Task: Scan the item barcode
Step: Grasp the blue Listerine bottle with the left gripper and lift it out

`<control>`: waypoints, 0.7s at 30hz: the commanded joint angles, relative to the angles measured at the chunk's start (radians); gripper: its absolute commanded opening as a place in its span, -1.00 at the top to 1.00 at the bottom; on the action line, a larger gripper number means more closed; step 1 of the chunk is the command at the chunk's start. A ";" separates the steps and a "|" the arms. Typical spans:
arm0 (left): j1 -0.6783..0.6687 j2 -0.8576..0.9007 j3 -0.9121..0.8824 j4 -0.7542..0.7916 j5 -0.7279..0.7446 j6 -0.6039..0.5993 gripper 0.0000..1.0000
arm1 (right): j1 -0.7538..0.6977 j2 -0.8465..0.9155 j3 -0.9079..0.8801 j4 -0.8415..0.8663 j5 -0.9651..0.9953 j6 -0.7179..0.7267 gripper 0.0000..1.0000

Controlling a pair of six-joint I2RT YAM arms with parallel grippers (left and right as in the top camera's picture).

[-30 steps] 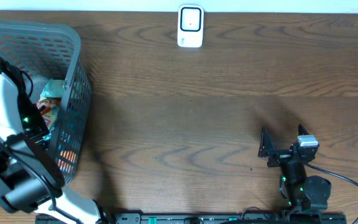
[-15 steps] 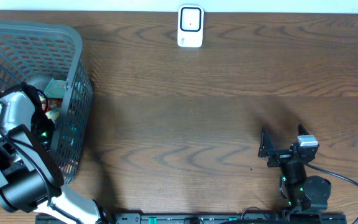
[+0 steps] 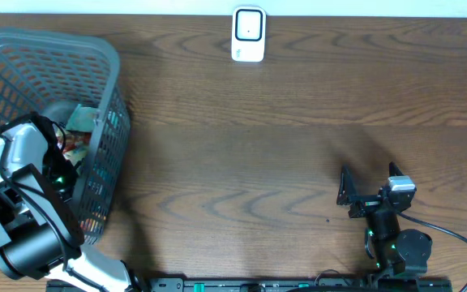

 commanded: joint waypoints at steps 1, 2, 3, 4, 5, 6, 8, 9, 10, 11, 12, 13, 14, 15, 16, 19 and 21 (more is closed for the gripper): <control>-0.009 0.047 -0.055 0.068 -0.060 0.164 -0.54 | 0.009 -0.003 -0.001 -0.004 0.005 -0.009 -0.99; -0.009 0.047 -0.054 0.085 -0.074 0.193 -0.55 | 0.009 -0.003 -0.001 -0.004 0.005 -0.009 -0.98; -0.009 0.047 -0.053 0.111 -0.095 0.234 -0.54 | 0.009 -0.003 -0.001 -0.004 0.005 -0.009 -0.98; -0.009 0.047 -0.053 0.129 -0.108 0.254 -0.54 | 0.009 -0.003 -0.001 -0.004 0.005 -0.009 -0.99; -0.009 0.047 -0.052 0.146 -0.123 0.273 -0.54 | 0.009 -0.003 -0.001 -0.004 0.005 -0.009 -0.99; -0.009 0.047 -0.051 0.166 -0.140 0.292 -0.54 | 0.009 -0.003 -0.001 -0.004 0.005 -0.009 -0.99; -0.009 0.047 -0.047 0.205 -0.168 0.335 -0.54 | 0.009 -0.003 -0.001 -0.004 0.005 -0.009 -0.99; -0.009 0.047 -0.044 0.226 -0.181 0.365 -0.54 | 0.009 -0.003 -0.001 -0.004 0.005 -0.009 -0.99; -0.009 0.047 -0.035 0.263 -0.192 0.431 -0.54 | 0.009 -0.003 -0.001 -0.004 0.005 -0.009 -0.98; -0.009 0.047 -0.029 0.286 -0.192 0.479 -0.54 | 0.009 -0.003 -0.001 -0.004 0.005 -0.009 -0.99; -0.009 0.047 -0.019 0.311 -0.192 0.523 -0.55 | 0.009 -0.003 -0.001 -0.004 0.005 -0.009 -0.99; -0.009 0.047 -0.014 0.322 -0.193 0.544 -0.55 | 0.009 -0.003 -0.001 -0.004 0.005 -0.009 -0.98; -0.009 0.047 0.000 0.348 -0.204 0.604 -0.54 | 0.009 -0.003 -0.001 -0.004 0.005 -0.009 -0.99; -0.009 0.047 0.015 0.360 -0.226 0.646 -0.54 | 0.009 -0.003 -0.001 -0.004 0.005 -0.009 -0.99; -0.009 0.047 0.028 0.362 -0.251 0.670 -0.55 | 0.009 -0.003 -0.001 -0.004 0.005 -0.009 -0.99; -0.009 0.043 0.093 0.357 -0.345 0.753 -0.59 | 0.009 -0.003 -0.001 -0.004 0.005 -0.009 -0.99; -0.009 0.036 0.126 0.336 -0.344 0.765 -0.76 | 0.009 -0.003 -0.001 -0.004 0.005 -0.009 -0.98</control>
